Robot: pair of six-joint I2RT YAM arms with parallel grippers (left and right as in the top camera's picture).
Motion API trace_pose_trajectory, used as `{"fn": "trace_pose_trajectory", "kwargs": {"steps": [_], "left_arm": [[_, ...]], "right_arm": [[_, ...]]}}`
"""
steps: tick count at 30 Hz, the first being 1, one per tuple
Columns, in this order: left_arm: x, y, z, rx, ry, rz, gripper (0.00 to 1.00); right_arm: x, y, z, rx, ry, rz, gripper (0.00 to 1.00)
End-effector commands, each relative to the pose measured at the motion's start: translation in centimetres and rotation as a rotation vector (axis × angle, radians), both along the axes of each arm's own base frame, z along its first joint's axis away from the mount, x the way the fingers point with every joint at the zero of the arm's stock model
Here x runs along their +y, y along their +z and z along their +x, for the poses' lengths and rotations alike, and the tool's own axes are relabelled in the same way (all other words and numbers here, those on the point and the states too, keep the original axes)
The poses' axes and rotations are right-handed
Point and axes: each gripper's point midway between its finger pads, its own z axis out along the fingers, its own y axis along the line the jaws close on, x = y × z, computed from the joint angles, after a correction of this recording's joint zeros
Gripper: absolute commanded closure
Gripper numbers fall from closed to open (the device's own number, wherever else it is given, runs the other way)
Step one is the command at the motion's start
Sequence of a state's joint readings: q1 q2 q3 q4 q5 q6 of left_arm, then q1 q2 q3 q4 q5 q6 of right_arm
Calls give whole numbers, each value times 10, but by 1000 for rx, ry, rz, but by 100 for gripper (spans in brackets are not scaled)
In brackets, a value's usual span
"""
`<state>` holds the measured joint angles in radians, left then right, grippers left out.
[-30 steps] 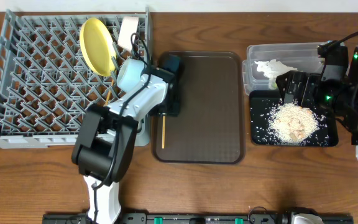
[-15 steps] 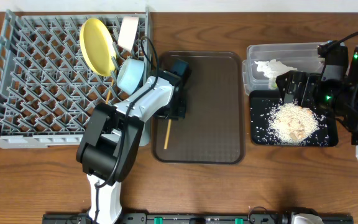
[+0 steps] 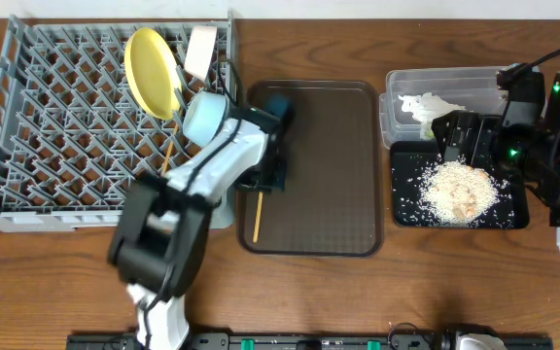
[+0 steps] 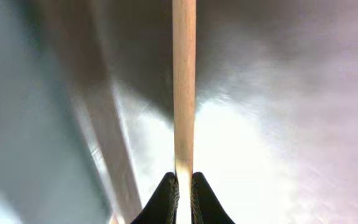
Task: Sort waste into correct bins and load items into the dishwasher
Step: 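Carry second chopstick to rack and insert it upright beside the first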
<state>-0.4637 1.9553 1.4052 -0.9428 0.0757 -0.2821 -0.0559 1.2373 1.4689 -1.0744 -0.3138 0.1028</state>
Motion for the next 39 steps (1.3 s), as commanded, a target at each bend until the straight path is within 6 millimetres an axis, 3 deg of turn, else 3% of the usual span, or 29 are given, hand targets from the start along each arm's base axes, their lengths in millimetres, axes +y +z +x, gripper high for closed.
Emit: {"fn": "trace_pose_trajectory", "kwargs": {"steps": [1, 6, 9, 13, 20, 26, 32, 36, 39], "left_arm": [[2, 76, 21, -199, 7, -89, 93], [32, 140, 18, -351, 14, -122, 93], [79, 158, 14, -403, 57, -8, 93], [136, 159, 18, -406, 101, 128, 93], [185, 127, 48, -398, 127, 204, 93], [204, 89, 58, -305, 96, 236, 93], [206, 67, 59, -245, 80, 239, 91], [204, 76, 61, -272, 132, 225, 67], [203, 91, 63, -309, 145, 213, 59]], "right_arm": [[-1, -1, 1, 6, -11, 3, 1], [-1, -1, 1, 6, -10, 3, 1], [-1, -1, 1, 6, -11, 3, 1], [-1, -1, 1, 6, -10, 4, 1], [-1, -1, 1, 6, -10, 3, 1], [-1, -1, 1, 6, -11, 3, 1], [-1, -1, 1, 6, -11, 3, 1], [-1, -1, 1, 6, -11, 3, 1], [-1, -1, 1, 6, -11, 3, 1]]}}
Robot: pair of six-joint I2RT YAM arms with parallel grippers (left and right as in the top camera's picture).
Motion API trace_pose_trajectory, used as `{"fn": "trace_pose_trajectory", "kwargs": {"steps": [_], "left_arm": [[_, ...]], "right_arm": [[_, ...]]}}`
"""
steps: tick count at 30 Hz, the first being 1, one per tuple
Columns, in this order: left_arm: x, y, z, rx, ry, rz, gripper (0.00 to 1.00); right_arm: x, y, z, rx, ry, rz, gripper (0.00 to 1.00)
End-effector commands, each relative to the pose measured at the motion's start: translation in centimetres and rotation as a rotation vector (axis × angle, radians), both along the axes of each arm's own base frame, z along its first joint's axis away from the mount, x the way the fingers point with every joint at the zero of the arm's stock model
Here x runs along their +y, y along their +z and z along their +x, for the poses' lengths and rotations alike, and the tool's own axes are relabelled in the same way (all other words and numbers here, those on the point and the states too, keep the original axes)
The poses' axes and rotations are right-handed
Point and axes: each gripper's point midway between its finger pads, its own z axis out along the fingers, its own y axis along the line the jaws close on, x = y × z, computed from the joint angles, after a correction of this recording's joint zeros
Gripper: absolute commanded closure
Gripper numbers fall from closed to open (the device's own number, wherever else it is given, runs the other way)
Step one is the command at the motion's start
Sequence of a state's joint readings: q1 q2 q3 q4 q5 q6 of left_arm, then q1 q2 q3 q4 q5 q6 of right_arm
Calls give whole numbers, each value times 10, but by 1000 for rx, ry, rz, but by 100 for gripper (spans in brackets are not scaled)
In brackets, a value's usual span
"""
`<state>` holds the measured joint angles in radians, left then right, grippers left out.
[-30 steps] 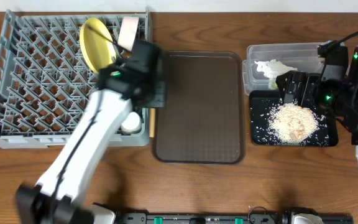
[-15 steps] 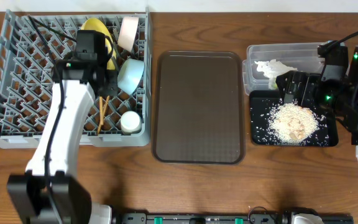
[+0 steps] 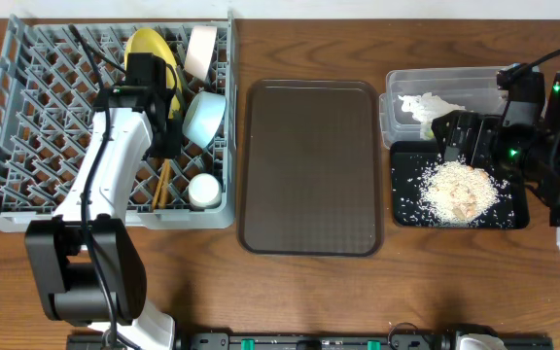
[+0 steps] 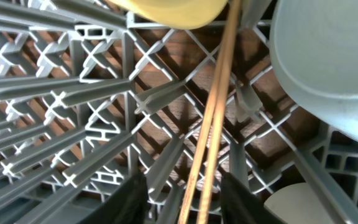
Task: Sort waste into correct bins and load items into the dishwasher
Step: 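Carry second chopstick to rack and insert it upright beside the first, then open left gripper and raise it out of the rack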
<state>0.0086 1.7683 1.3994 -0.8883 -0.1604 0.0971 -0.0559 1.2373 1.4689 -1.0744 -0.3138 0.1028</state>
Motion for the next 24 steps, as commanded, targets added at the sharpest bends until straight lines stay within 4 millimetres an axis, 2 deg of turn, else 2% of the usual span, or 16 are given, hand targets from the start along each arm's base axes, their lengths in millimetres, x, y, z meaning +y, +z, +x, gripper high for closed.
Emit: {"fn": "trace_pose_trajectory", "kwargs": {"steps": [1, 3, 6, 9, 12, 17, 19, 20, 24], "left_arm": [[-4, 28, 5, -75, 15, -29, 58], [-18, 41, 4, -104, -7, -114, 57], [-57, 62, 0, -148, -76, -328, 56], [-104, 88, -14, -165, -166, -595, 56], [-141, 113, -32, -143, -237, -836, 51], [-172, 135, -52, -85, -282, -1085, 52], [-180, 145, -57, -76, -299, -1167, 65], [-184, 149, -59, -74, -308, -1201, 76], [-197, 175, -67, -72, -357, -1367, 80]], "right_arm": [[-1, -1, 1, 6, -10, 3, 1], [-1, -1, 1, 6, -10, 3, 1], [-1, -1, 1, 6, -10, 3, 1], [-1, -1, 1, 6, -11, 3, 1], [-1, -1, 1, 7, -11, 3, 1], [-1, -1, 1, 6, -11, 3, 1], [-1, -1, 1, 7, -11, 3, 1], [-1, -1, 1, 6, -10, 3, 1], [-1, -1, 1, 6, -10, 3, 1]]}}
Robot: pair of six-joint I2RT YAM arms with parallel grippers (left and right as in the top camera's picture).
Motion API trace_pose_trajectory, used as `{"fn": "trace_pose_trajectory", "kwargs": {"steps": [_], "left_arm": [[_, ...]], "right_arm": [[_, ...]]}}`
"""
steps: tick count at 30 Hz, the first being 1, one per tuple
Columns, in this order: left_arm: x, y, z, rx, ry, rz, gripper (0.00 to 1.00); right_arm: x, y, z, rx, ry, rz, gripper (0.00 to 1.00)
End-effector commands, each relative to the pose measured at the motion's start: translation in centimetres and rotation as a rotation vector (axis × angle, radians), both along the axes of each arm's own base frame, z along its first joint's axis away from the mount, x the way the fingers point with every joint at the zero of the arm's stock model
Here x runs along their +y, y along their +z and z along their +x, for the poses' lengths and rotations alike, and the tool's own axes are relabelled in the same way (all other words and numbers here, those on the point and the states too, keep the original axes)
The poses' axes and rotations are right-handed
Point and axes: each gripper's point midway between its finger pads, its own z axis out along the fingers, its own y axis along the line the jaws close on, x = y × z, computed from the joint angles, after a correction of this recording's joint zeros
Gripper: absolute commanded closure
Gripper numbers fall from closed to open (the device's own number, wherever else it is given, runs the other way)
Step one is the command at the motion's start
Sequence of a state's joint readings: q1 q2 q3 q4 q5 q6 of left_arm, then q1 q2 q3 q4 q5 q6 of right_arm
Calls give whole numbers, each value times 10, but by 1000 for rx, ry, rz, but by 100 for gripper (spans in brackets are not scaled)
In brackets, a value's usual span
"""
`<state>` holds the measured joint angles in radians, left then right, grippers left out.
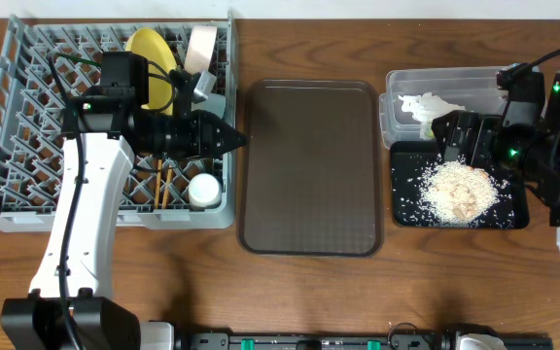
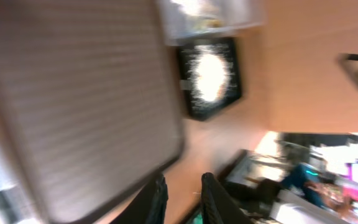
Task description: Sort waste into correct bins and load items into the dishwasher
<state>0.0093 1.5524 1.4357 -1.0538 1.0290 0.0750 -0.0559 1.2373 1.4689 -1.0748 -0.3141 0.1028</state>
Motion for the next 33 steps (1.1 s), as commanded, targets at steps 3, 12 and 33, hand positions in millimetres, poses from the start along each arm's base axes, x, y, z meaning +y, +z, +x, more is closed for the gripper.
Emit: {"fn": "trace_pose_trajectory", "kwargs": {"steps": [3, 12, 33], "left_arm": [[-24, 50, -15, -6, -105, -318, 92], [-27, 65, -20, -26, -139, -401, 92], [-30, 86, -36, 293, -75, -546, 92]], "right_arm": [[-1, -1, 1, 6, -11, 3, 1], [-1, -1, 1, 6, -11, 3, 1], [-1, -1, 1, 6, -11, 3, 1]]}}
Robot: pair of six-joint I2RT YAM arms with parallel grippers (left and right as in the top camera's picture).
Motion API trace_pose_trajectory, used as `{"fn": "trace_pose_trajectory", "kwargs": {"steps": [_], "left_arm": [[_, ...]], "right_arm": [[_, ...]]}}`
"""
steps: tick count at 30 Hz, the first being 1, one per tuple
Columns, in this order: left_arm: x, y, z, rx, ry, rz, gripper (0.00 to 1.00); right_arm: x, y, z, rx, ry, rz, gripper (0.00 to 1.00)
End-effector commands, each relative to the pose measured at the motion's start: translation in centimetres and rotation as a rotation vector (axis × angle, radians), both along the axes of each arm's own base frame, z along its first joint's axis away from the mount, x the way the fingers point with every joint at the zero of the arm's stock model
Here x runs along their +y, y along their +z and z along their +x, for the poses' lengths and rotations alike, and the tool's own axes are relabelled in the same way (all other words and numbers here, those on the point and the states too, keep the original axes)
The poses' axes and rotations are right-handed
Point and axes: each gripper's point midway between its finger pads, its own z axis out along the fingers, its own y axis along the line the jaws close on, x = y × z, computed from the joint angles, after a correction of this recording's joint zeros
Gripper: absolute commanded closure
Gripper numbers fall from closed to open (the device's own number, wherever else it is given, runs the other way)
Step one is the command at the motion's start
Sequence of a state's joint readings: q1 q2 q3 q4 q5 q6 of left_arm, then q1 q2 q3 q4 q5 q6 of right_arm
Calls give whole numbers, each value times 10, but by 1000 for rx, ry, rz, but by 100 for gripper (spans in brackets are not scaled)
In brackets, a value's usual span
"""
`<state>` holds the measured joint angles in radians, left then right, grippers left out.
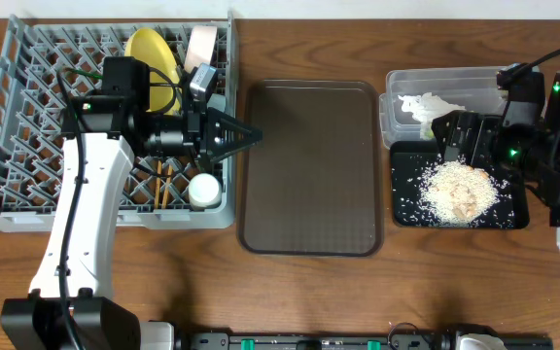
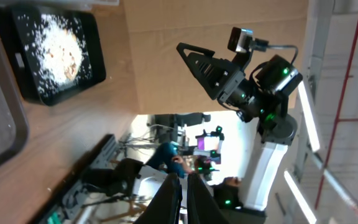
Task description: Sort waste into correct bins and load items into the dishwasher
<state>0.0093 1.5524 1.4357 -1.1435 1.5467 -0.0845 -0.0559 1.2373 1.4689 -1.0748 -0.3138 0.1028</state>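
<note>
The grey dish rack (image 1: pixel 37 117) holds a yellow plate (image 1: pixel 149 49), a white cup (image 1: pixel 200 47), a small white round cup (image 1: pixel 202 189) and wooden chopsticks (image 1: pixel 160 183) lying between its bars. My left gripper (image 1: pixel 251 134) hangs above the rack's right edge and points right. In the left wrist view the left gripper (image 2: pixel 184 186) is shut with nothing in it. The brown serving tray (image 1: pixel 309 165) is bare. My right gripper (image 1: pixel 452 134) hovers over the black tray (image 1: pixel 513 209) of food crumbs (image 1: pixel 460 190); its jaws cannot be made out.
A clear plastic container (image 1: pixel 455 83) with crumpled white waste (image 1: pixel 426 104) stands behind the black tray. The left wrist view looks across the black tray (image 2: pixel 55 50) to the right arm (image 2: pixel 241 81). My left arm hides the blue bowl in the rack.
My left gripper has shifted slightly right and tipped upward, so its camera now faces the right arm rather than the brown tray. Its fingers stand closer together. The right arm has not moved.
My left gripper was shut on a chopstick on the brown tray. Then it stood open over the rack, with the chopsticks lying among the bars. After that it was raised, pointing right over the rack's edge, and it now hangs there shut and empty.
</note>
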Motion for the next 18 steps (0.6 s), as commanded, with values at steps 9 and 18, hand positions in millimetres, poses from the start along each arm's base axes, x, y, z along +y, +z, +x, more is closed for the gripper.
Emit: {"fn": "trace_pose_trajectory", "kwargs": {"steps": [9, 18], "left_arm": [[0, 8, -3, 363, 20, -32, 93], [2, -9, 2, 380, 67, 62, 92]], "right_arm": [[-1, -1, 1, 6, -11, 3, 1], [-1, -1, 1, 6, -11, 3, 1]]}}
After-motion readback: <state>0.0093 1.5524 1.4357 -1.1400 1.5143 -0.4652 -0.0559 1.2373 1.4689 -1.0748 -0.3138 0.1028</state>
